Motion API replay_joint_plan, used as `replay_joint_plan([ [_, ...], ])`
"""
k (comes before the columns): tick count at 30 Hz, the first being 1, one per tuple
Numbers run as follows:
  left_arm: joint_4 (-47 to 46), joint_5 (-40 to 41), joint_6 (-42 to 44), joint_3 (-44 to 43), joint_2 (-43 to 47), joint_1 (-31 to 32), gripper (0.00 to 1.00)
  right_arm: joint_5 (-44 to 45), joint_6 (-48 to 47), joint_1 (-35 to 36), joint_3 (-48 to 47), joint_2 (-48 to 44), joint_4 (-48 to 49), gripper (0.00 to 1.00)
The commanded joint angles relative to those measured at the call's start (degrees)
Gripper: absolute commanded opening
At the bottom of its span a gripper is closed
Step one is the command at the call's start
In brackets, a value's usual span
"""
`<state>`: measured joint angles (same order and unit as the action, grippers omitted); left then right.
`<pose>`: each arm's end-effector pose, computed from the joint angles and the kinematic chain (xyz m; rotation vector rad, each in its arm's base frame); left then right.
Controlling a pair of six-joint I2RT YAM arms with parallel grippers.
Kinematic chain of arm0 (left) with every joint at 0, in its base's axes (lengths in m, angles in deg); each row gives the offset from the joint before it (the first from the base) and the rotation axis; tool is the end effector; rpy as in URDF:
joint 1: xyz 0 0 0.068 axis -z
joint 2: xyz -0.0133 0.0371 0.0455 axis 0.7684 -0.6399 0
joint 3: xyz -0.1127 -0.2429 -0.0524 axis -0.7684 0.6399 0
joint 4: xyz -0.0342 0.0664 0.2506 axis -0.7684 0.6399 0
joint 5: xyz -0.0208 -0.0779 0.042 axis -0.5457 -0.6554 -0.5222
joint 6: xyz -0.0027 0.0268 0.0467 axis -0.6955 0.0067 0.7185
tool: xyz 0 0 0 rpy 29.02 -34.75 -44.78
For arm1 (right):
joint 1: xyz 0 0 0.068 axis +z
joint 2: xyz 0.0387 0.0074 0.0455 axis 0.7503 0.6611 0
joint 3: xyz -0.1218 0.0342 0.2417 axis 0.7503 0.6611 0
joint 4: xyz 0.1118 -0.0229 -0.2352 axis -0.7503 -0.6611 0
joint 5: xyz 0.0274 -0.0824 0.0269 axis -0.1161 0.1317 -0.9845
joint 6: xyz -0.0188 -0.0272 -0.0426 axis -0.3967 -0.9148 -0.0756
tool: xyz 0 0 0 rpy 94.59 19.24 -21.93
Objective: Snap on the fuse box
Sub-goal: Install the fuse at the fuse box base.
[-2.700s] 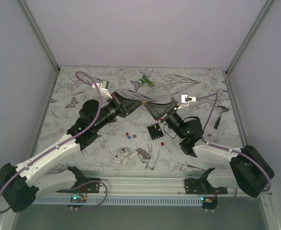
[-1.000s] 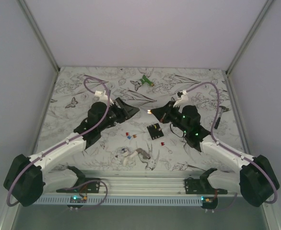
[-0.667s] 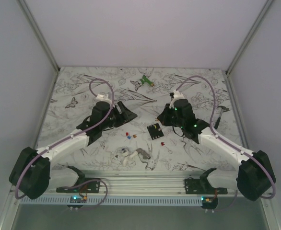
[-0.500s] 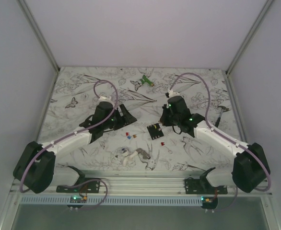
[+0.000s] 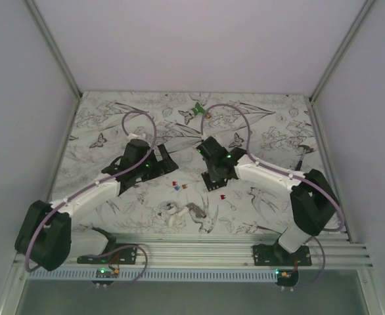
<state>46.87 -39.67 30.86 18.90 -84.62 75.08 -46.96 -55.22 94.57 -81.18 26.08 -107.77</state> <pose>0.2487 -0.1200 0.2264 -0.3128 2.1698 -0.8550 0.2338 0.2263 0.2215 -0.3831 2.5548 0.0364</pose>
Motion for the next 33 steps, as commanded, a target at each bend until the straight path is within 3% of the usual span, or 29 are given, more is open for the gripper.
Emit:
replay_joint_plan([
  [1, 5.63, 4.80, 2.71, -1.14, 3.96, -1.02, 0.99, 6.60, -0.09, 2.52, -4.53, 3.66, -5.11, 0.00],
  [10, 11.41, 13.31, 5.10, -0.20, 9.94, -1.20, 0.99, 11.07, -0.20, 4.53, -9.60, 10.91, -8.51, 0.00],
  [33, 11.58, 13.58, 4.91, -0.02, 10.33, -1.22, 0.99, 15.34, -0.17, 6.32, -12.91, 15.84, -8.45, 0.00],
])
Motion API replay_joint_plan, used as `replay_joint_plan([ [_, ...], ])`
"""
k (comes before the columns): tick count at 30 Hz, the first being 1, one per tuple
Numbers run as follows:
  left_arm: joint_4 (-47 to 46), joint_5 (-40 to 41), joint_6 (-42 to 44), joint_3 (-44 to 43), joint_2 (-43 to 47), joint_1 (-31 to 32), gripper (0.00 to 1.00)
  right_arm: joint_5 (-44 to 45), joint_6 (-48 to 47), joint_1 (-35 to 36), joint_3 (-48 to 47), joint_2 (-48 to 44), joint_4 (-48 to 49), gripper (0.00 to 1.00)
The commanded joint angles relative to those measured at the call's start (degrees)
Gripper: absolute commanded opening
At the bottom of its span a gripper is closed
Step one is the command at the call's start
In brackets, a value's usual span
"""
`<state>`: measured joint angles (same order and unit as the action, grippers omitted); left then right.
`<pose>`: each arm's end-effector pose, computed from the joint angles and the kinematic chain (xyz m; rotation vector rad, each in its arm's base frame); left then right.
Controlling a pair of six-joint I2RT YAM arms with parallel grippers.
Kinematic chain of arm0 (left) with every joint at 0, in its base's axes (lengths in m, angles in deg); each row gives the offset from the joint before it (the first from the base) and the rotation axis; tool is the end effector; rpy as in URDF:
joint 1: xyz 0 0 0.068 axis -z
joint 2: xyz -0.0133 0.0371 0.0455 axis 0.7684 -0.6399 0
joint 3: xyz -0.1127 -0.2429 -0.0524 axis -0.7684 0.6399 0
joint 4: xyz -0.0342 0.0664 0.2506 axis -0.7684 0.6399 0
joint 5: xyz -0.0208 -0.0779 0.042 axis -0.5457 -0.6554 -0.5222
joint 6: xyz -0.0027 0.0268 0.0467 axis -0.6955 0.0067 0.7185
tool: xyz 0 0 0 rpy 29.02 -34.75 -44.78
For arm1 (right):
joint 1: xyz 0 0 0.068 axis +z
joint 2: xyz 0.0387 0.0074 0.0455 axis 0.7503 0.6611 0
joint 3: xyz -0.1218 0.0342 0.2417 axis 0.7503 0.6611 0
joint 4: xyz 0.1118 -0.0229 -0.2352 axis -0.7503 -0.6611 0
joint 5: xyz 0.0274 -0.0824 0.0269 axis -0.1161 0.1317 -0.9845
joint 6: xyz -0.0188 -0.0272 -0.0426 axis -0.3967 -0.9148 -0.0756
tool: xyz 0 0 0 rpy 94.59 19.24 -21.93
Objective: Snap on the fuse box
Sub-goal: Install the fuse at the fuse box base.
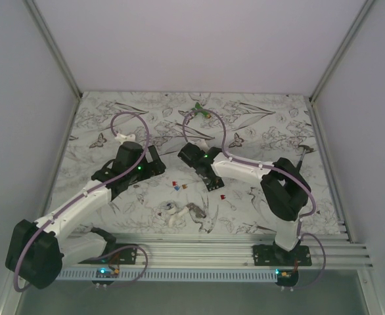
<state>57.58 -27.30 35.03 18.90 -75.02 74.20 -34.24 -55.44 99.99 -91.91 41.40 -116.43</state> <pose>0.2255 -0.0966 0.2490 -0.3795 2.1139 -0.5844 0.2418 0.2739 0.1841 -0.5240 2.5549 -0.3597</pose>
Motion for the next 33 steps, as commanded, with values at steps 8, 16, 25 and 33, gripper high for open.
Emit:
replay_joint_plan([
  [8, 0.85, 1.13, 0.67, -0.03, 0.73, -0.33, 0.99, 3.50, 0.01, 1.00, -2.01, 0.99, 0.58, 0.00],
  [16, 0.87, 1.14, 0.65, -0.07, 0.78, -0.34, 0.99, 3.64, -0.11, 1.27, -1.33, 2.17, 2.10, 0.00],
  [25, 0.88, 1.07, 0.58, 0.00, 0.64, -0.35, 0.99, 4.74, -0.07, 1.79, -1.45, 1.48, 2.89, 0.00],
  [33, 0.85, 1.04, 0.48, 0.06, 0.81, -0.35, 0.99, 5.93, 1.04, 2.00, -0.96, 1.48, 3.03, 0.00],
])
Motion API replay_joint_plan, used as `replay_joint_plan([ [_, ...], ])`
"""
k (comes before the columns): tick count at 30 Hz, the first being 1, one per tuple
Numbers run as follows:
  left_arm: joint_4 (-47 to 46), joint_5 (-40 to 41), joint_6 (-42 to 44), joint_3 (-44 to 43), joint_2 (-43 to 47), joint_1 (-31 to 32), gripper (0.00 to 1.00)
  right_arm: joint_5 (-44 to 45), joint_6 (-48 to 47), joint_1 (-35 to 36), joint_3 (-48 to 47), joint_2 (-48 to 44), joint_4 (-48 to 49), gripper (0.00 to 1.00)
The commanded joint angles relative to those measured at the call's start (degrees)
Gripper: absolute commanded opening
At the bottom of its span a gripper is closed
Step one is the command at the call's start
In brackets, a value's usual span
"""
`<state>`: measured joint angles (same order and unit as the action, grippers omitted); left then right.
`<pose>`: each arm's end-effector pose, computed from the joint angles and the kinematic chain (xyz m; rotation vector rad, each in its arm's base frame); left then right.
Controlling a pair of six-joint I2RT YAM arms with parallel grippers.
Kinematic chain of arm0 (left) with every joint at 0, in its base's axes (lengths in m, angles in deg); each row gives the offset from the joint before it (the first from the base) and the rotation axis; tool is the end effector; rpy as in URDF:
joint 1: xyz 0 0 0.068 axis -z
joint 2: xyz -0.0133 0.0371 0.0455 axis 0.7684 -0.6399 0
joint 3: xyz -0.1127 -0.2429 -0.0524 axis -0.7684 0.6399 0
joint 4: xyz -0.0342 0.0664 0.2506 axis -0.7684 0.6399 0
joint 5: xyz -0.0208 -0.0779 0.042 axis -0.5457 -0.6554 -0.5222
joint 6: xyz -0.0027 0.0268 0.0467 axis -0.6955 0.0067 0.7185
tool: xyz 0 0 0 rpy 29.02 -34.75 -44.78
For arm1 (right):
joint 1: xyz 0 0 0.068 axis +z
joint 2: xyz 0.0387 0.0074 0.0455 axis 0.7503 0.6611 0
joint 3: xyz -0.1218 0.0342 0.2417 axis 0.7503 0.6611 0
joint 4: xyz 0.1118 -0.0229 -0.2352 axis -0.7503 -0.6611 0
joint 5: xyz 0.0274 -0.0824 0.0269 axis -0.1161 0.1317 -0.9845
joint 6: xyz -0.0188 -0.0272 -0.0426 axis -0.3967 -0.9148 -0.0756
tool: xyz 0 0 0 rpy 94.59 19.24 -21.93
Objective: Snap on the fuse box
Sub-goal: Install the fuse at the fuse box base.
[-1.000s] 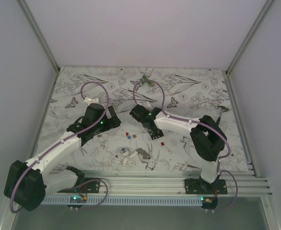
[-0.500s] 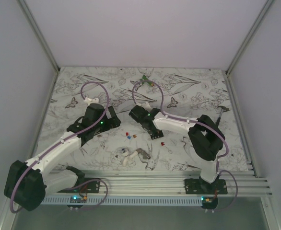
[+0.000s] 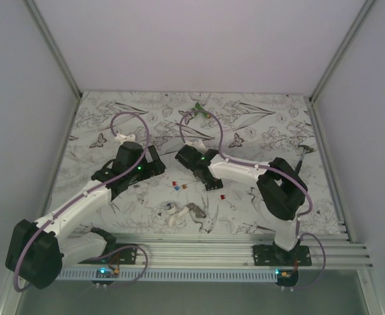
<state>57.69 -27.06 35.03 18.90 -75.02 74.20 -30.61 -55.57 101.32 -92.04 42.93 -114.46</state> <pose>0.2254 -0.0965 0.2488 -0.3820 2.1143 -0.5794 0.2402 0.2826 0.1775 -0.5305 2.4975 -0.4055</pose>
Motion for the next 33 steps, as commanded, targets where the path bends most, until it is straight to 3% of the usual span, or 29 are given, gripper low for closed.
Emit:
replay_joint_plan([
  [1, 0.76, 0.81, 0.49, -0.01, 0.82, -0.35, 0.99, 2.27, 1.34, 0.65, -0.82, 0.19, 1.02, 0.00],
  [23, 0.76, 1.34, -0.17, 0.40, 1.43, -0.35, 0.99, 3.83, 7.48, 5.01, 2.54, 3.79, -0.30, 0.00],
  [33, 0.76, 1.15, -0.65, 0.70, 2.01, -0.32, 0.99, 1.37, 7.98, 5.64, 6.49, 4.07, 3.59, 0.00],
])
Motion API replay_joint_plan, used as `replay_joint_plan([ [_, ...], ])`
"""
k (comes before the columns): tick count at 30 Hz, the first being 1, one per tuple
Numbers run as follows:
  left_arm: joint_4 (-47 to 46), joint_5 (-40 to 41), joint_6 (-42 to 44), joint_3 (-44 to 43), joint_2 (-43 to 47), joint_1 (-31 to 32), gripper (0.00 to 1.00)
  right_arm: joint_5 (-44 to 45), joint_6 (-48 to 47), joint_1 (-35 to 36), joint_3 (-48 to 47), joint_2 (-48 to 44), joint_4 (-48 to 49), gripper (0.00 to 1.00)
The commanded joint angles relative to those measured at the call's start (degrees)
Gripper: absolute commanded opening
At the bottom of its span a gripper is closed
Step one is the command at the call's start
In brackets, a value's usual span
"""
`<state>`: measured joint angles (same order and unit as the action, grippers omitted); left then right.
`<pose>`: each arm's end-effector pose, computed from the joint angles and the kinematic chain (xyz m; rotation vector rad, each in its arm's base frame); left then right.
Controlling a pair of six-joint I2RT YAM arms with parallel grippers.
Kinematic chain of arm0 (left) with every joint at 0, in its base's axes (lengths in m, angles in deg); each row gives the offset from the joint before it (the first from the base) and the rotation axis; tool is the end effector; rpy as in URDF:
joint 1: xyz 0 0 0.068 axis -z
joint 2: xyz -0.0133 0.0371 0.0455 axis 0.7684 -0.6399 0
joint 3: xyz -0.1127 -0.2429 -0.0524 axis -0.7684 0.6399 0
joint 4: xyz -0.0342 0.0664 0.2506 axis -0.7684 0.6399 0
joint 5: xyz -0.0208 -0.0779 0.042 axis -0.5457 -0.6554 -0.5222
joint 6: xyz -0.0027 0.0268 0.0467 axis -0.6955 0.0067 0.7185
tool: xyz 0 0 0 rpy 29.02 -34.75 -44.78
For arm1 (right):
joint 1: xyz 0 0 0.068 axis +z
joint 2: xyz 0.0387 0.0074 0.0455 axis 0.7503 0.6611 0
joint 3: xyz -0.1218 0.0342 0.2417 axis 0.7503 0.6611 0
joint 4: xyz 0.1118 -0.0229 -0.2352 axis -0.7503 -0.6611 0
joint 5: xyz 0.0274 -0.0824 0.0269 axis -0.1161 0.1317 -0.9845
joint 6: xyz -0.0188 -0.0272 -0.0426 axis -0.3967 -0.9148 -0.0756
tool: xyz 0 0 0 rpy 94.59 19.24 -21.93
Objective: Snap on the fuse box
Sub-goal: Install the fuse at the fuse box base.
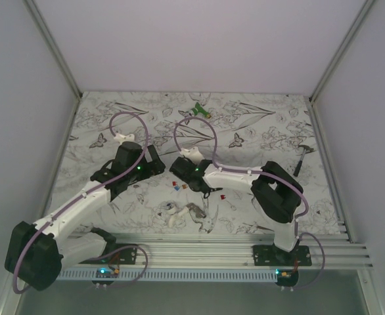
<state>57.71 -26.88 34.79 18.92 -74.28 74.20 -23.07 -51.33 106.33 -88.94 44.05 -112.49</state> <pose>0.2238 -0.0956 0.2515 -0.3871 2.1010 -0.5850 0.2142 0.2949 0.1603 -0.5216 2.3984 -0.4962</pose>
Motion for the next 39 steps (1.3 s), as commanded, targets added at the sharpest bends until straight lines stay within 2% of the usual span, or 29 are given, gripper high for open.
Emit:
replay_joint_plan([
  [1, 0.72, 0.97, -0.48, 0.73, 1.37, -0.33, 0.99, -6.46, 3.81, 0.62, 3.55, 3.45, 1.74, 0.00],
  [9, 0.71, 1.03, -1.24, 1.30, 2.18, -0.35, 0.99, -11.14, 2.80, 0.93, 4.78, 4.63, 2.57, 0.00],
  [13, 0.74, 0.51, -1.54, 1.36, 2.14, -0.35, 0.99, -11.10, 2.33, 0.91, 4.46, 1.85, 3.21, 0.00],
  [16, 0.74, 0.29, -1.65, 1.45, 2.18, -0.35, 0.99, -11.01, 1.54, 0.91, 3.35, -0.77, 3.33, 0.13],
  [19, 0.74, -0.19, -1.71, 1.45, 2.19, -0.35, 0.99, -10.28, 0.48, 0.66, 1.74, -3.27, 3.27, 0.19],
  [22, 0.76, -0.74, -1.73, 1.41, 2.23, -0.35, 0.99, -10.36, -0.81, 0.18, 0.10, -5.99, 3.19, 0.33],
  [24, 0.74, -1.39, -1.81, 1.43, 2.14, -0.35, 0.99, -11.31, -1.65, -0.40, -0.55, -7.46, 3.27, 0.37],
  [32, 0.27, -10.02, -2.96, -0.87, -3.07, -0.27, 0.98, -25.24, -3.29, -7.41, 2.38, -12.02, 3.94, 0.36],
  [39, -2.95, -22.05, -5.85, -4.60, -12.59, 0.95, 0.85, -37.73, -1.98, -13.10, 6.71, -14.72, 8.59, 0.32],
])
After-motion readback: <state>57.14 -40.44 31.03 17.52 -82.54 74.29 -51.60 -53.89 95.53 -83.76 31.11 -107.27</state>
